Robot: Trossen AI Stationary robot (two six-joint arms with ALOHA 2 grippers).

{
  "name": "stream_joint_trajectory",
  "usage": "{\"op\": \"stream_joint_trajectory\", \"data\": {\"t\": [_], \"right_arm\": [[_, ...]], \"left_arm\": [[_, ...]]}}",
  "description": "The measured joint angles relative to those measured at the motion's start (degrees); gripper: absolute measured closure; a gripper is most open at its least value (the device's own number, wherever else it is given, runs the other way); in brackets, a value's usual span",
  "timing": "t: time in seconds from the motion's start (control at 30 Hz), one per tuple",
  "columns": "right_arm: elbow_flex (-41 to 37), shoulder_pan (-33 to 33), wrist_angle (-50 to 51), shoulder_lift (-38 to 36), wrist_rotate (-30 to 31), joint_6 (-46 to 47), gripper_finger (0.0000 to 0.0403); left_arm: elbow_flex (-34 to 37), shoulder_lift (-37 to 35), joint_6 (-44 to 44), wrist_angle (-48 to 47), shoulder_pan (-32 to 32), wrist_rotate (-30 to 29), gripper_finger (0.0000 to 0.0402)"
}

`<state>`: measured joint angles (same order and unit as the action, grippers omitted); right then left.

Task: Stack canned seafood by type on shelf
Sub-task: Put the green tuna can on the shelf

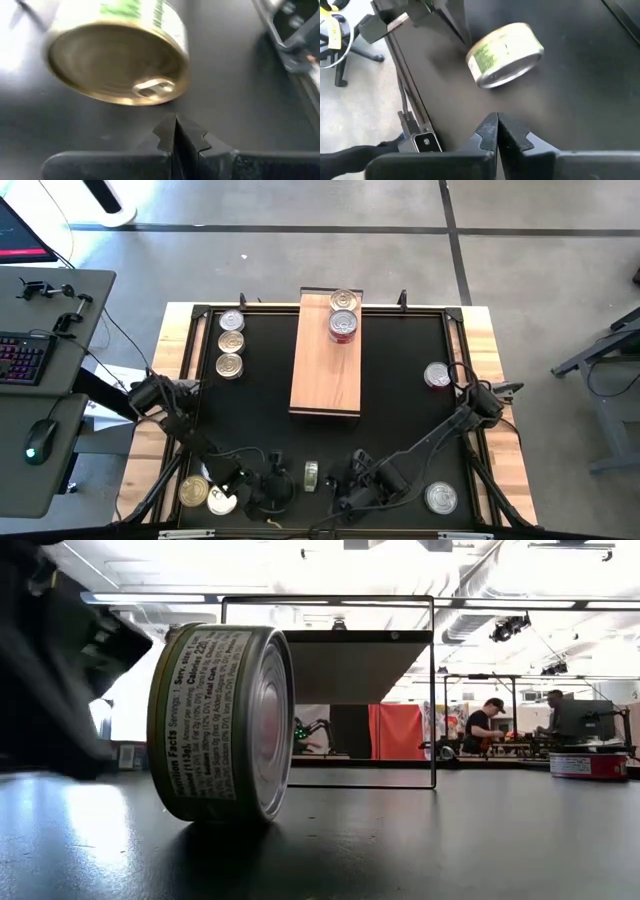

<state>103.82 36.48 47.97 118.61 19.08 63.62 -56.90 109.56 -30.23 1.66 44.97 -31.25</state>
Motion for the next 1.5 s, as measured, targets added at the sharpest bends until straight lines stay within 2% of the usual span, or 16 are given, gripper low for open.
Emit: {"op": "stream_joint_trajectory", "data": {"t": [0.1, 0.47, 0.6, 0.7, 0.83, 0.9, 0.97, 1.07, 1.2, 1.37, 1.5], "right_arm": [[-0.5, 0.5, 0.1, 0.0, 0.6, 2.0, 0.0403], [-0.5, 2.1, 0.4, 0.0, 1.0, 3.6, 0.0403], [-0.5, 2.4, 0.3, 0.0, 3.6, 6.0, 0.0403], [-0.5, 2.0, 0.3, 0.0, 4.7, 6.9, 0.0402], [1.3, 0.0, -0.3, 0.1, 4.7, 3.6, 0.0389], [2.6, -1.1, -1.8, 0.1, 4.6, -0.2, 0.0368], [3.4, -2.2, -4.6, 0.1, 4.4, -4.7, 0.0335], [3.3, -3.4, -8.6, 0.1, 3.2, -10.1, 0.0269], [3.2, -4.0, -6.9, 1.1, 2.7, -13.5, 0.0165], [3.1, -4.7, -4.1, 2.6, 3.0, -15.8, 0.0066], [3.1, -5.5, -3.8, 5.3, 0.7, -16.3, 0.0038]], "left_arm": [[0.0, 0.0, -0.8, 1.1, -0.6, -2.4, 0.0402], [0.0, 0.0, 2.3, 12.0, -3.0, -2.1, 0.0402], [-0.1, 0.5, 4.1, 16.6, -4.0, -1.9, 0.0401], [-0.1, 1.2, 3.4, 19.5, -4.5, 1.3, 0.0401], [0.0, -1.9, 3.8, 17.4, -2.7, 7.7, 0.0402], [-0.1, -5.5, 3.8, 13.2, -1.1, 7.7, 0.0402], [-0.1, -9.5, 3.8, 7.8, 0.5, 5.4, 0.0401], [-0.1, -16.4, 2.9, -1.9, 3.5, -2.3, 0.0401], [-0.1, -24.1, -3.6, -13.9, 7.4, -12.4, 0.0401], [-0.1, -28.0, -11.8, -21.6, 10.5, -21.1, 0.0401], [-0.1, -27.4, -15.0, -22.9, 11.3, -22.1, 0.0402]]}}
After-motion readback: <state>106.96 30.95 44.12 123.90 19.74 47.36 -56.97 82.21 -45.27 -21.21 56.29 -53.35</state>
